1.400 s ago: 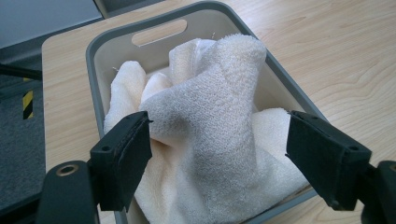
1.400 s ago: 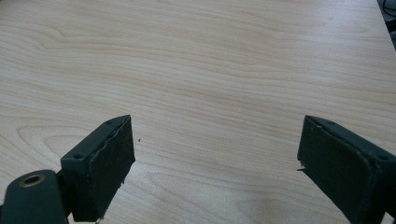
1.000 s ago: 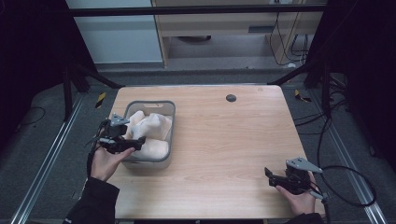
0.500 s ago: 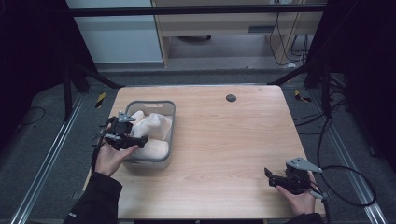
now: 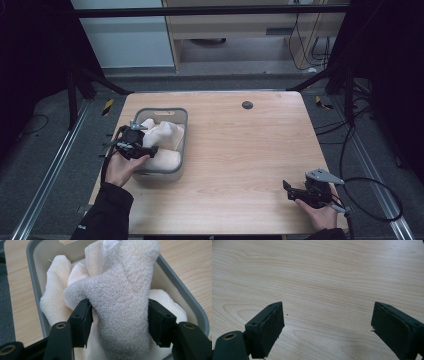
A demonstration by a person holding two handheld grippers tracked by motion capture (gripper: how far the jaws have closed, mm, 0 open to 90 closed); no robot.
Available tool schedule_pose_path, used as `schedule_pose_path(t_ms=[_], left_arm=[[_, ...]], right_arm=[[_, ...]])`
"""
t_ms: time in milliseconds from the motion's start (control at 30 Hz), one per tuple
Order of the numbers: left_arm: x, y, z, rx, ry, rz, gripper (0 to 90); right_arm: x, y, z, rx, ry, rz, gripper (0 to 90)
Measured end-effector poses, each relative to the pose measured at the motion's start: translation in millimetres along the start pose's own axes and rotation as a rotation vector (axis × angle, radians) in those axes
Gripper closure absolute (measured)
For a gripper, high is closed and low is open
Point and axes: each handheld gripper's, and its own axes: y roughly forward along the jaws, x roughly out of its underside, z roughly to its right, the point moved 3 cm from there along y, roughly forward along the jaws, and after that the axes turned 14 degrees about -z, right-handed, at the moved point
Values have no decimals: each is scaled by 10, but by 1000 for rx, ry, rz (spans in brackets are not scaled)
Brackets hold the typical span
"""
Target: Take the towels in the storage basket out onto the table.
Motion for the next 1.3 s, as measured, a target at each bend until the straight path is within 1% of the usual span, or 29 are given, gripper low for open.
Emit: schedule_pose_path(t_ms=[167,233,300,400,567,633,700,800,900,1000,1033,1067,1200,1300], left_arm=[[7,64,3,8,-7,-20,434],[8,86,1,11,-4,-28,456],[5,100,3,22,-10,-33,483],[-1,102,2,25,-14,-37,527],[-15,91,7,11,-9,-49,593],[-24,80,4,9,-19,-45,620],[-29,74,3,10,-20,-44,630],[-39,38,-15,13,-29,-37,642],[-53,-20,-27,15,-34,-19,651],[-66,-61,-37,14,-29,-13,655],[-81,-106,-48,14,-31,-5,656],[-81,-106,-48,14,-31,-5,656],[-118,-229,-60,19,-37,25,658],[-136,-310,-67,23,-34,35,661]], right_arm=[[0,0,0,-1,0,0,112],[1,2,-1,-1,-2,-2,112],[1,1,-4,-4,1,-3,112],[1,1,-3,-4,1,-3,112],[1,1,-3,-4,1,-4,111],[1,2,-2,-4,1,-5,112],[2,1,-3,-5,2,-5,112],[3,3,-3,-5,1,-6,112],[2,3,-2,-4,1,-5,112],[2,3,-2,-4,0,-6,112],[2,3,-3,-4,0,-6,112],[2,3,-3,-4,0,-6,112],[3,5,-3,-3,-2,-5,115],[2,5,-4,-4,-1,-6,116]])
